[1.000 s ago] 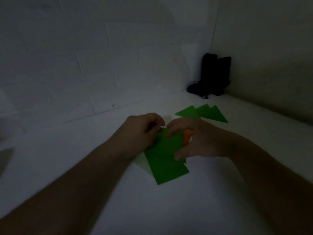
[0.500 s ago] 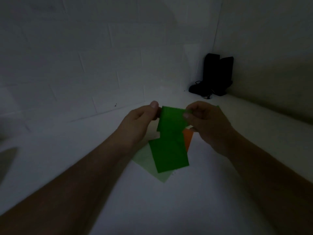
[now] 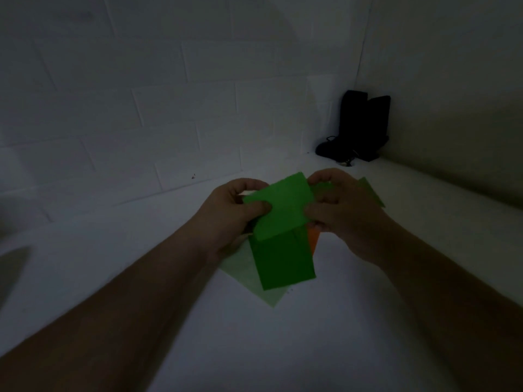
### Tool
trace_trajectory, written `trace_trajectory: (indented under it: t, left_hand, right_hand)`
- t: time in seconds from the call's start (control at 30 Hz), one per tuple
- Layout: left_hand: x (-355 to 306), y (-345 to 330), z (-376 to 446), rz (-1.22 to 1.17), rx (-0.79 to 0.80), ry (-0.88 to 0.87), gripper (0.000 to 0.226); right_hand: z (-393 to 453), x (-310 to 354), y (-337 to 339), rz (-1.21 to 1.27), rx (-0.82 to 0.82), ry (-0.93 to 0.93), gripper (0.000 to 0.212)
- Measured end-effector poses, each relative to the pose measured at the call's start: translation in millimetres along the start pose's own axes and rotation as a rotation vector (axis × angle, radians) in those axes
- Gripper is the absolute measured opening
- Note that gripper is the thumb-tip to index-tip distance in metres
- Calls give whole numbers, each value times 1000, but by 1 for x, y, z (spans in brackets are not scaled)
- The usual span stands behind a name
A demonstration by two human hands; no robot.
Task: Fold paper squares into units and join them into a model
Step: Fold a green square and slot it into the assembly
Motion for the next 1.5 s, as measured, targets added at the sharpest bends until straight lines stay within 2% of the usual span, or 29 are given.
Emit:
trace_trajectory:
  t: [0.07, 0.13, 0.3, 0.4, 0.5, 0.6, 0.67, 0.73, 0.87, 1.0, 1.1, 1.23, 1.33, 1.4, 1.5]
  left_hand:
    - [-2, 3, 1, -101, -62, 18, 36]
    - [-4, 6, 1, -105, -68, -14, 44]
    - [-10, 3, -3, 4, -23, -112, 45]
    - [-11, 1, -3, -141, -36, -82, 41]
    - [-10, -4, -3, -291, 23, -48, 49]
    - [-9, -15, -8, -223, 124, -47, 44]
    - [-7, -17, -9, -166, 103, -49, 30]
    - [-6, -16, -7, -126, 57, -54, 21]
    - [-7, -9, -5, -102, -24, -65, 11]
    - [-6, -7, -5, -120, -90, -21, 7]
    - [-5, -5, -4, -188, -115, 29, 5]
    - [-4, -6, -4, -239, -104, 70, 10]
    - [-5, -10, -4, -252, -66, 82, 14]
    - [-4, -12, -5, -234, -25, 79, 17]
    - [-3, -8, -5, -113, -41, 62, 16]
  right_hand:
    - [-4, -3, -9, -139, 110, -32, 57]
    - [-7, -6, -14, -192, 152, -45, 64]
    - [0, -7, -8, -96, 89, -13, 17]
    - [0, -7, -6, -68, 75, 6, 12]
    - [3, -8, -3, 12, -16, 23, 13]
    - [6, -8, -1, 163, -62, -4, 13]
    - [5, -8, -2, 240, -61, -41, 14]
    - [3, -8, -4, 243, -25, -56, 5]
    - [2, -10, -6, 171, -25, -23, 21]
    - [2, -5, -6, 62, -34, 71, 17]
    - [2, 2, -1, 12, -78, 165, 29]
    - [0, 5, -5, -209, 20, 269, 60]
    - [-4, 2, -14, -454, 117, 268, 57]
    - [-4, 1, -16, -444, 119, 250, 59]
    - [0, 4, -4, -124, 31, 215, 70]
Point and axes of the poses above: each hand's wrist, its own z-axis towards the middle knuckle, its own y-axis out of the back of the hand, x = y × z, the point moved 5 cm from there along z, towards the middle knuckle, and after that the axes turned 10 degrees about z, right-handed, at the moved point
